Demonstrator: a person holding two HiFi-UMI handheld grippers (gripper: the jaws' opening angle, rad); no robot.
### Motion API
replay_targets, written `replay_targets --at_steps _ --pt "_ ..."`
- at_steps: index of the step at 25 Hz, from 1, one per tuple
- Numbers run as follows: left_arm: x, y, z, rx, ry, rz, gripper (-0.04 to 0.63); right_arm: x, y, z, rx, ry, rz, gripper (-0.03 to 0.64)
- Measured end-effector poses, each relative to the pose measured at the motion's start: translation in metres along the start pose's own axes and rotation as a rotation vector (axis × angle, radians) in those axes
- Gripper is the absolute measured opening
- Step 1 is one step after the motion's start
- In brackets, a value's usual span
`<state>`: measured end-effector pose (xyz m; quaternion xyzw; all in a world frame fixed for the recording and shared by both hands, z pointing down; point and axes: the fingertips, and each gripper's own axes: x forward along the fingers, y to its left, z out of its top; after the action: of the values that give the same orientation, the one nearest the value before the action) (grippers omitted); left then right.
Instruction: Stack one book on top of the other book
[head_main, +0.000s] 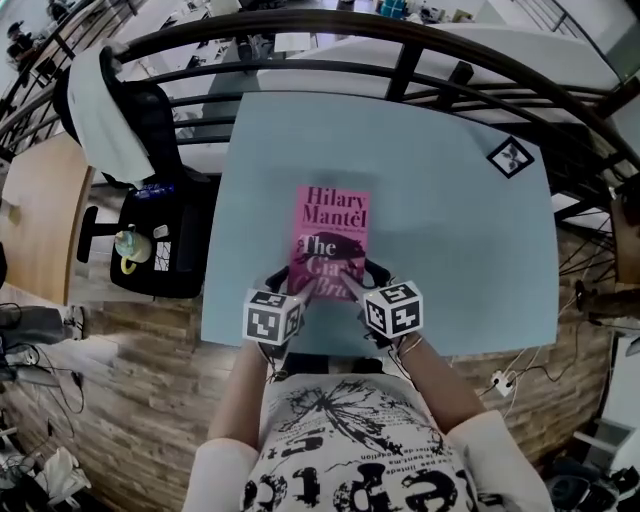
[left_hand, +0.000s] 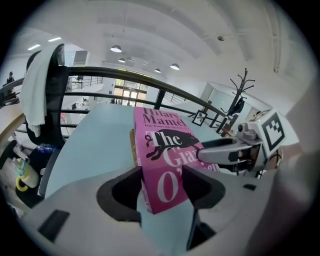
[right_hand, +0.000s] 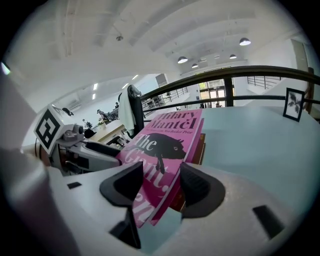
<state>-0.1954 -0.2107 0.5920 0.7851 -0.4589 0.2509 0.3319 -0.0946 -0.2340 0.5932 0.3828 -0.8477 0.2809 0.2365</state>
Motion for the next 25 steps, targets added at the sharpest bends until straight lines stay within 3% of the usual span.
replay_targets --at_steps 9,20,25 --pt "0.026 0.012 -0.018 -0.018 0.049 -0.016 0.255 0.024 -0.013 -0.018 -0.007 0.047 -0.035 0.225" --pt "0.035 0.016 -0.019 -0.066 0.022 -0.013 0.255 0.032 -0.022 -0.022 0.052 0.025 -0.048 0.229" --pt "0.033 0.017 -0.019 -0.060 0.045 0.009 0.255 0.029 -0.023 -0.022 0.010 0.035 -0.102 0.239"
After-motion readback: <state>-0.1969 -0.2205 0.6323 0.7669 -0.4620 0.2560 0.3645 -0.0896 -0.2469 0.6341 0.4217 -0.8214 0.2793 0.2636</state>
